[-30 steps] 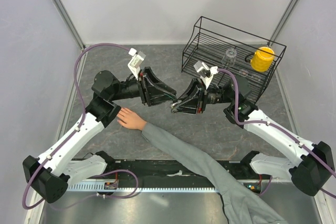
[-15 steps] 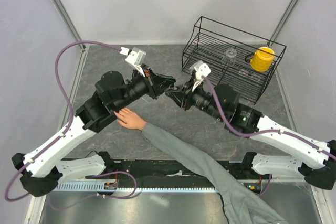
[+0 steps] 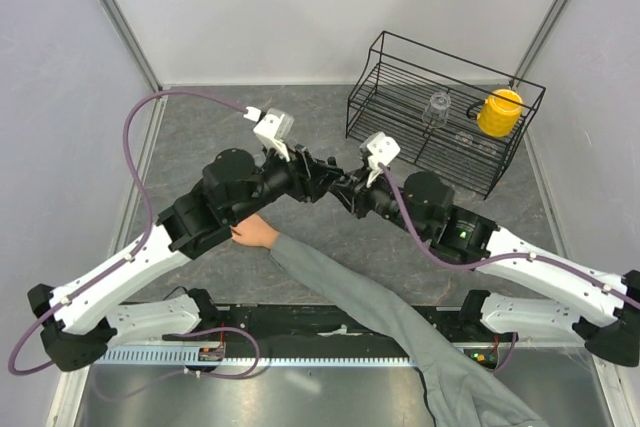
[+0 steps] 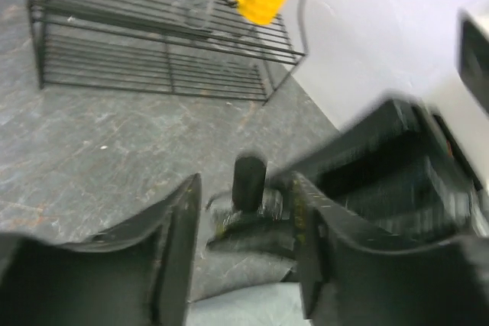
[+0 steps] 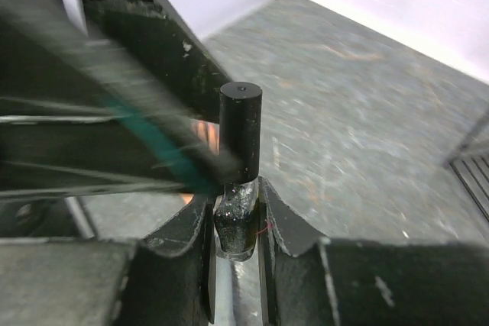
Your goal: Paint the nails
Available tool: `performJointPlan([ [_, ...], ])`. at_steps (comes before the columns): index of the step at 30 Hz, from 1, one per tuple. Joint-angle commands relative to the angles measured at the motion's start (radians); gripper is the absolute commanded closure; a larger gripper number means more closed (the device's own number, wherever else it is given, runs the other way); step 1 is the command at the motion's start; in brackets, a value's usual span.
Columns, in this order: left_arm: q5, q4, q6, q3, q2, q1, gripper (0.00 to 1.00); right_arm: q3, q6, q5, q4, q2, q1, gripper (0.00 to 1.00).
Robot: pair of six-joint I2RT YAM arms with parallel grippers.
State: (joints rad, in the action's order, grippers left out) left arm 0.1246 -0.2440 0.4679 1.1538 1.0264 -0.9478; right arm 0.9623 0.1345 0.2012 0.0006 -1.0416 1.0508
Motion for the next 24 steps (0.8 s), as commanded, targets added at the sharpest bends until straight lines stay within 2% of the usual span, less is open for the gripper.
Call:
performJointPlan([
  [1, -0.193, 0.158, 0.023, -0.068, -0.120, 0.070, 0.29, -0.025, 0.016, -0.417, 0.124, 0.067, -0.127, 1.00],
  [3, -0.346, 0.182, 0.056, -0.081, -0.135, 0.151, 0.21, -0.030, 0.043, -0.529, 0.122, 0.069, -0.175, 1.00],
  [4, -0.479, 0.233, 0.081, -0.104, -0.147, 0.184, 0.09, -0.031, 0.050, -0.633, 0.122, 0.071, -0.220, 1.00],
  [5, -0.550, 0.274, 0.109, -0.117, -0.152, 0.217, 0.03, -0.033, 0.074, -0.682, 0.124, 0.072, -0.244, 1.00],
  [7, -0.729, 0.409, 0.201, -0.169, -0.161, 0.302, 0.00, -0.042, 0.114, -0.796, 0.162, 0.071, -0.309, 1.00],
  [8, -0.781, 0.451, 0.231, -0.183, -0.157, 0.325, 0.00, -0.049, 0.150, -0.915, 0.197, 0.071, -0.328, 1.00],
  [10, -0.908, 0.535, 0.314, -0.207, -0.140, 0.362, 0.01, -0.071, 0.279, -1.037, 0.329, 0.051, -0.369, 1.00],
  [12, -0.948, 0.601, 0.356, -0.210, -0.106, 0.366, 0.03, -0.085, 0.406, -1.154, 0.463, 0.020, -0.383, 1.00],
  [15, -0.976, 0.621, 0.367, -0.209, -0.088, 0.366, 0.08, -0.096, 0.465, -1.198, 0.545, 0.006, -0.390, 1.00],
  [24, -1.030, 0.644, 0.397, -0.187, -0.045, 0.366, 0.25, -0.083, 0.484, -1.188, 0.552, -0.028, -0.390, 1.00],
])
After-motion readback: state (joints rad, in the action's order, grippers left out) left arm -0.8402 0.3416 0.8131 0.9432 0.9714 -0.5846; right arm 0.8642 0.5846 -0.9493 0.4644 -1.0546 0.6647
